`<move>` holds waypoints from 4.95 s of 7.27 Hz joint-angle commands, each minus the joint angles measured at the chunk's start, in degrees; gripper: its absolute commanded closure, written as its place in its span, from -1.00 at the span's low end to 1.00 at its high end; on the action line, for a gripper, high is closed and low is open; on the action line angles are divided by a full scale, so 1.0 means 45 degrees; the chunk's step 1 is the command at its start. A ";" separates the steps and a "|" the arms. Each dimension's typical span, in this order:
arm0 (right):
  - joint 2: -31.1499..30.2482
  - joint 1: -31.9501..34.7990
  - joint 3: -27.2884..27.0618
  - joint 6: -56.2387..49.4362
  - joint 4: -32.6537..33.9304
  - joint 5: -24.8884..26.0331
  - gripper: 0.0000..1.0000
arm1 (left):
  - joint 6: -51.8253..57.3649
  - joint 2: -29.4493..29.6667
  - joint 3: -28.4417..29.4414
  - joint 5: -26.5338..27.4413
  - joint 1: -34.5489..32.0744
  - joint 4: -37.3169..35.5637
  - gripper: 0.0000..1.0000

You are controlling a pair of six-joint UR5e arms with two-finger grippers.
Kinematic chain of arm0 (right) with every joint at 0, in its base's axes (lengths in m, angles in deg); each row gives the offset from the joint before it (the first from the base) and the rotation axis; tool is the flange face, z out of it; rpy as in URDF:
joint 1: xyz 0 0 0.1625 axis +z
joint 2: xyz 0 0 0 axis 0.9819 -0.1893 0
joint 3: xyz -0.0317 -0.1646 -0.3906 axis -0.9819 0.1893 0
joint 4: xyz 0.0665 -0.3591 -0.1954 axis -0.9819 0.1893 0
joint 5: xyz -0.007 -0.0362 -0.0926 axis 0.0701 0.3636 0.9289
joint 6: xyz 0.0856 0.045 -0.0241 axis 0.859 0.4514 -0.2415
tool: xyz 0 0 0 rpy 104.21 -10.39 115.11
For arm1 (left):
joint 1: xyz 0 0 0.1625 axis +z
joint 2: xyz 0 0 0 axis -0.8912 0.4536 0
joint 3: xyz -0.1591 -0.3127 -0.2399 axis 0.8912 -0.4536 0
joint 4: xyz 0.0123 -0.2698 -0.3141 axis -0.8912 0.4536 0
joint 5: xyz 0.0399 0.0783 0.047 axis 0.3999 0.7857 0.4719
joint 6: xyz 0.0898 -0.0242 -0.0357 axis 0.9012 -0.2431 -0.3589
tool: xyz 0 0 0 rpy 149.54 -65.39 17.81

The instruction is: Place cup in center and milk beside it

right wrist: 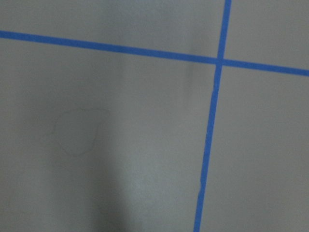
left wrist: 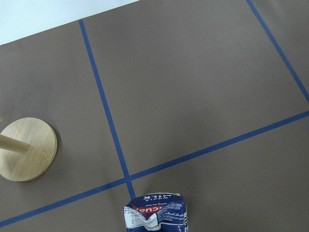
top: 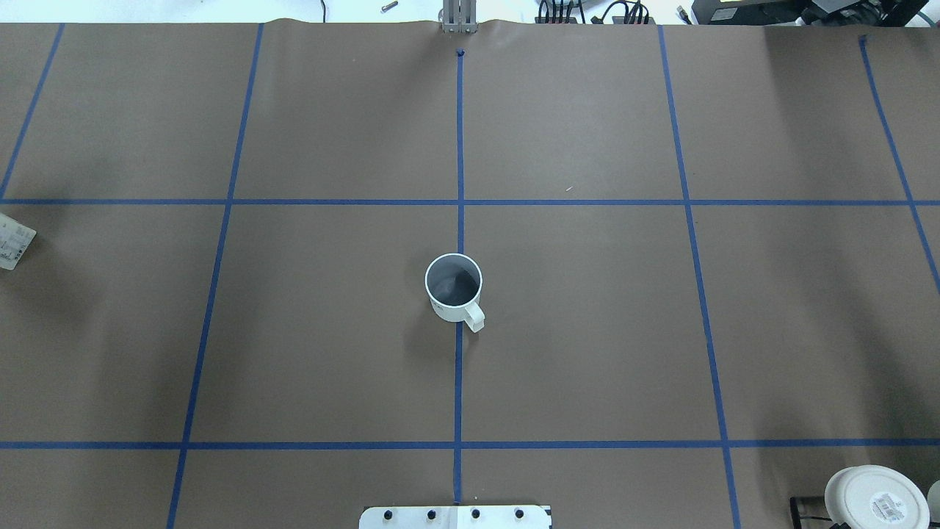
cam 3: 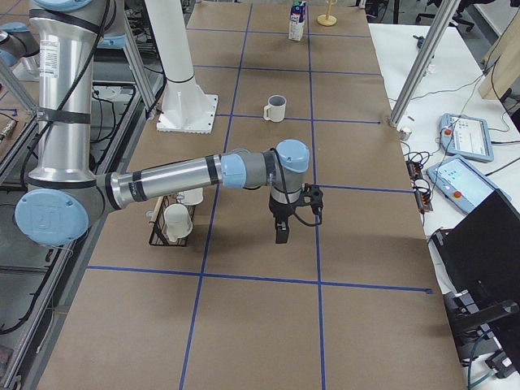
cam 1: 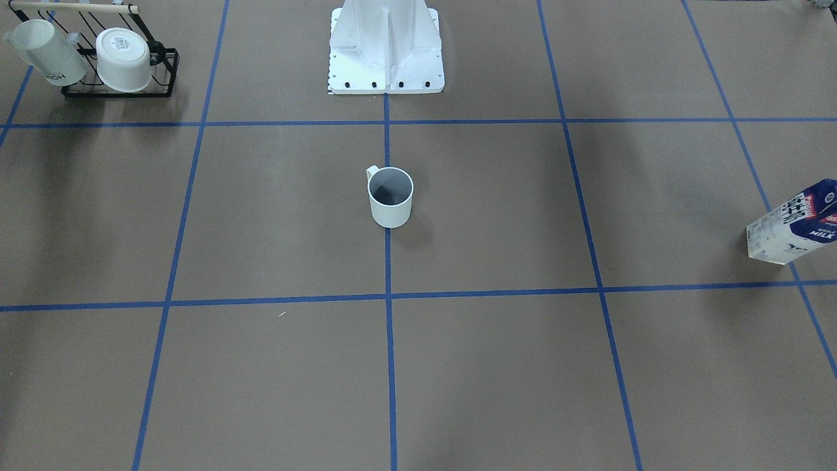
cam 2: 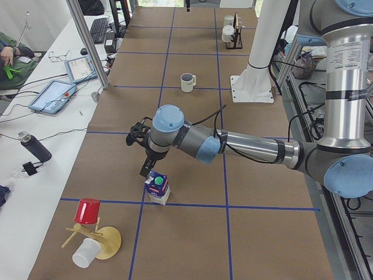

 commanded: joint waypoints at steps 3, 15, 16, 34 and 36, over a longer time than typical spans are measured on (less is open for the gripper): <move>-0.0866 0.0895 -0.0096 -0.0090 0.0092 0.0842 -1.00 | 0.0050 -0.0043 0.0026 -0.0003 0.0000 -0.0016 -0.99; 0.1303 0.2306 0.2365 -0.3158 0.0991 0.0750 -1.00 | 0.0011 0.0386 0.2016 0.0307 0.0835 0.0978 -0.98; 0.1303 0.2306 0.2365 -0.3138 0.0991 0.0769 -1.00 | 0.0011 0.0406 0.2076 0.0715 0.1420 0.1058 -0.98; 0.1147 0.2306 0.2365 -0.3060 0.0952 0.0711 -1.00 | -0.8930 0.2212 -0.2862 0.0015 0.4442 -0.1948 1.00; 0.1108 0.2306 0.2365 -0.3041 0.0932 0.0711 -1.00 | -1.2337 0.3970 -0.2982 0.1766 0.7173 -0.2626 1.00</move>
